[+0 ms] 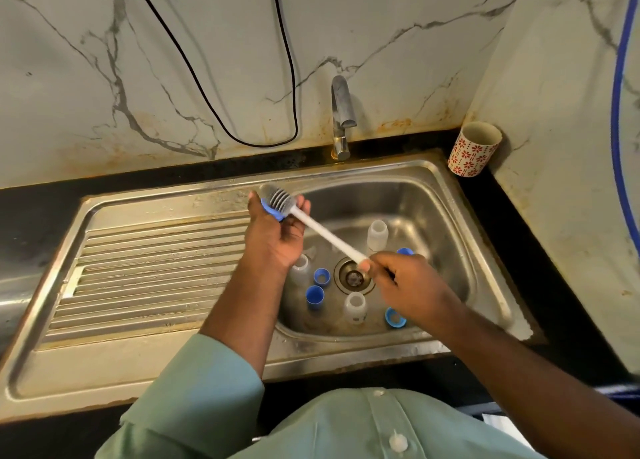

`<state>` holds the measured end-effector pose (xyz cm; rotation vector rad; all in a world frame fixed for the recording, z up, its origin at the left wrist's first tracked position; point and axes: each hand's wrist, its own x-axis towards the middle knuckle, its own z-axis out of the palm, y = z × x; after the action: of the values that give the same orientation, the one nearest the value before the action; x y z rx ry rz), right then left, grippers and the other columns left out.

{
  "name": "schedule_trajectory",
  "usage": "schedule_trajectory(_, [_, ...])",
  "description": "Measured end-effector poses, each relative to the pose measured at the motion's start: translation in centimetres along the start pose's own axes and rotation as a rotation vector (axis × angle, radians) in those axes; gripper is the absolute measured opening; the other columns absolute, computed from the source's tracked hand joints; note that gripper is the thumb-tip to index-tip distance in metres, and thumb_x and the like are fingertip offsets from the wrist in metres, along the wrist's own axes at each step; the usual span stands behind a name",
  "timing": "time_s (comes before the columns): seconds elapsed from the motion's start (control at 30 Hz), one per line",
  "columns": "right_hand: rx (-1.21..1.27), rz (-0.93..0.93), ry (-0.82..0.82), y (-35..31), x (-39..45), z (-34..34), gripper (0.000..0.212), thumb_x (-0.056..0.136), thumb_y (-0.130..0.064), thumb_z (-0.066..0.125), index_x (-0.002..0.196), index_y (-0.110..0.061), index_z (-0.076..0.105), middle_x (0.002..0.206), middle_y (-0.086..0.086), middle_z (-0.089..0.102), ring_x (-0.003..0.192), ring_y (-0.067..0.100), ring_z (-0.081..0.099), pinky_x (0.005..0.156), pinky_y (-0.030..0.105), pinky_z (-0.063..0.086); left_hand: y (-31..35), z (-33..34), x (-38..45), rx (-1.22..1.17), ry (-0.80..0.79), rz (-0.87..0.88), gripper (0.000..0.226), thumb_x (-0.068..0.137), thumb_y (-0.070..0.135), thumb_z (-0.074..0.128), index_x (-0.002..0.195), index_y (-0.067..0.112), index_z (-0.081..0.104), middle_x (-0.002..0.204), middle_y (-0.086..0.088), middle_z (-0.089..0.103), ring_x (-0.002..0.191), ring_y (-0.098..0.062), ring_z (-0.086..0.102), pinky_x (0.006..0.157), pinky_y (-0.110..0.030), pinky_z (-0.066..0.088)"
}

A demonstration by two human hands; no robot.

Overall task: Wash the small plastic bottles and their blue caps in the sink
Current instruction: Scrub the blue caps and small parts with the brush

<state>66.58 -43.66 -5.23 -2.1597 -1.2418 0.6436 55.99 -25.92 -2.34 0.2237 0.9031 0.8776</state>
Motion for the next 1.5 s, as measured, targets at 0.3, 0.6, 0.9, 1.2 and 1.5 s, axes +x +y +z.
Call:
schedule_trajectory(0.3, [0.083, 0.067, 0.003, 0.6, -0.1, -0.3, 0.034, 0.098, -0.044, 0.047, 0.069, -0.029, 0.057, 0.053, -0.009, 0.051, 0.046, 0.003, 0.047, 0.05, 0.02, 0.039, -0.7, -0.1, 1.0, 0.1, -0.005, 0.048, 0.03, 0.103, 0.036, 0.048, 0.097, 0.009, 0.061, 0.07, -0.009, 0.07, 0.061, -0.016, 0.07, 0.065, -0.032, 0.057])
schedule_trajectory(0.6, [0.151, 0.208, 0.047, 3.1, 0.6, -1.8, 0.035, 0.098, -0.039, 0.051, 0.068, -0.022, 0.056, 0.052, -0.006, 0.047, 0.043, 0.0, 0.044, 0.043, 0.012, 0.035, -4.0, 1.2, 3.0, 0.295, 0.023, 0.076, 0.034, 0.1, 0.045, 0.051, 0.101, 0.014, 0.065, 0.071, -0.002, 0.069, 0.069, -0.014, 0.064, 0.07, -0.029, 0.053])
schedule_trajectory(0.9, [0.227, 0.488, 0.017, 9.1, 2.3, -3.4, 0.026, 0.098, -0.041, 0.053, 0.081, -0.024, 0.065, 0.06, -0.004, 0.055, 0.053, 0.007, 0.05, 0.05, 0.019, 0.038, -10.8, 3.0, 8.1, 0.666, -0.1, 0.01, 0.025, 0.086, 0.013, 0.074, 0.11, 0.017, 0.067, 0.1, -0.004, 0.07, 0.084, -0.016, 0.065, 0.063, -0.023, 0.053])
schedule_trajectory(1.2, [0.32, 0.604, 0.065, 13.3, 5.1, -4.8, 0.017, 0.097, -0.033, 0.054, 0.087, -0.022, 0.063, 0.072, 0.003, 0.063, 0.07, 0.017, 0.064, 0.068, 0.033, 0.054, -20.7, 3.4, 18.2, 2.172, -0.651, 0.536, 0.044, 0.087, 0.021, 0.064, 0.13, 0.03, 0.059, 0.132, 0.002, 0.057, 0.127, -0.023, 0.049, 0.113, -0.041, 0.026])
schedule_trajectory(1.5, [0.32, 0.635, 0.087, 14.2, 5.4, -4.2, 0.022, 0.097, -0.035, 0.052, 0.081, -0.024, 0.063, 0.066, 0.0, 0.062, 0.066, 0.015, 0.063, 0.064, 0.031, 0.053, -23.6, 5.9, 21.4, 2.568, -0.753, 0.546, 0.047, 0.089, 0.038, 0.061, 0.135, 0.032, 0.054, 0.137, -0.002, 0.055, 0.136, -0.027, 0.04, 0.114, -0.062, -0.012])
